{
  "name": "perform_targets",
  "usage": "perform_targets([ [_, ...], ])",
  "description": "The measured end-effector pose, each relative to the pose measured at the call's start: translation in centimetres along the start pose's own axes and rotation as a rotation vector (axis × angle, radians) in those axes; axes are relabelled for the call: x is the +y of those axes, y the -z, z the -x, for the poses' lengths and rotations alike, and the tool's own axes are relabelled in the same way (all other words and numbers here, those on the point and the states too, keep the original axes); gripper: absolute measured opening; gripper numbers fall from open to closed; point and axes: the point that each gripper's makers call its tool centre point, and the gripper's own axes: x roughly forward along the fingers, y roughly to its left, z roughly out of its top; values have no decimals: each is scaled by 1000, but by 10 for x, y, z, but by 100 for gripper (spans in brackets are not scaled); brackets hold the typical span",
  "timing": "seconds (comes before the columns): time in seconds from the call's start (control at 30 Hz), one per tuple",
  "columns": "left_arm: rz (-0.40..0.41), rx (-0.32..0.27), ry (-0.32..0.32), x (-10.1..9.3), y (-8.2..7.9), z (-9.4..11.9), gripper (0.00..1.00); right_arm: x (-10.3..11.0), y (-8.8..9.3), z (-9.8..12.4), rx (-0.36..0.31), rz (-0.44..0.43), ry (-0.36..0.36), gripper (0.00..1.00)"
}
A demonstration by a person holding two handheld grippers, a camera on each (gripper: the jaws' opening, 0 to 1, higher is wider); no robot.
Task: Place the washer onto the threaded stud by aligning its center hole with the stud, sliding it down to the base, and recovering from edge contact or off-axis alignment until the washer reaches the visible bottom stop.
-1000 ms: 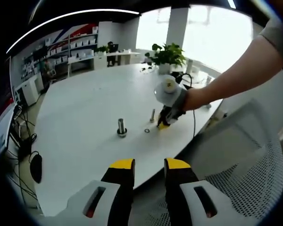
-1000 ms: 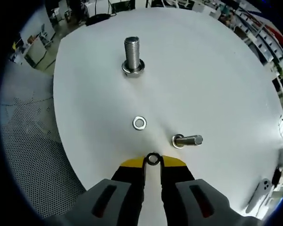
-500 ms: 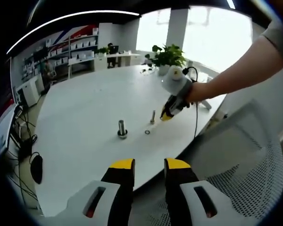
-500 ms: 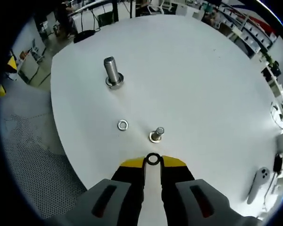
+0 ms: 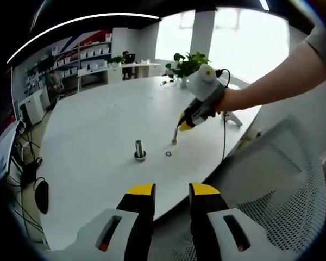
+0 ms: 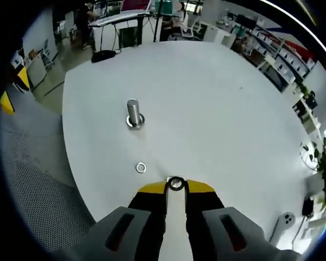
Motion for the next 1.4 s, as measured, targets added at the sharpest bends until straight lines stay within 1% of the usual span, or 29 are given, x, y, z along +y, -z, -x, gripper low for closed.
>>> perform_targets([
  [0.1,0,2,2,0,0,0,22,-1,0,-2,14,17,-1,14],
  [0.27,-1,5,4,0,1,-1,22,-6,-3,-6,19,17,1,14],
  [0.5,2,5,1,0,1,0,22,-5,2,-12,54,23,-14,14],
  [0.67,0,7,4,0,2,0,22,-8,2,-17,55,26,-23,14],
  [0.87,5,5,-3,1,1,-1,22,-5,1,-18,63,32,-40,14],
  [0.9,4,6,0,1,1,-1,22,-4,2,-20,78,35,-51,14],
  [1.1,3,14,4,0,2,-1,22,-2,6,-27,100,52,-67,14],
  [1.23,7,14,0,1,2,-2,22,-2,10,-36,122,64,-84,14],
  [1.4,7,24,4,1,3,-2,22,-2,16,-44,146,58,-98,14],
])
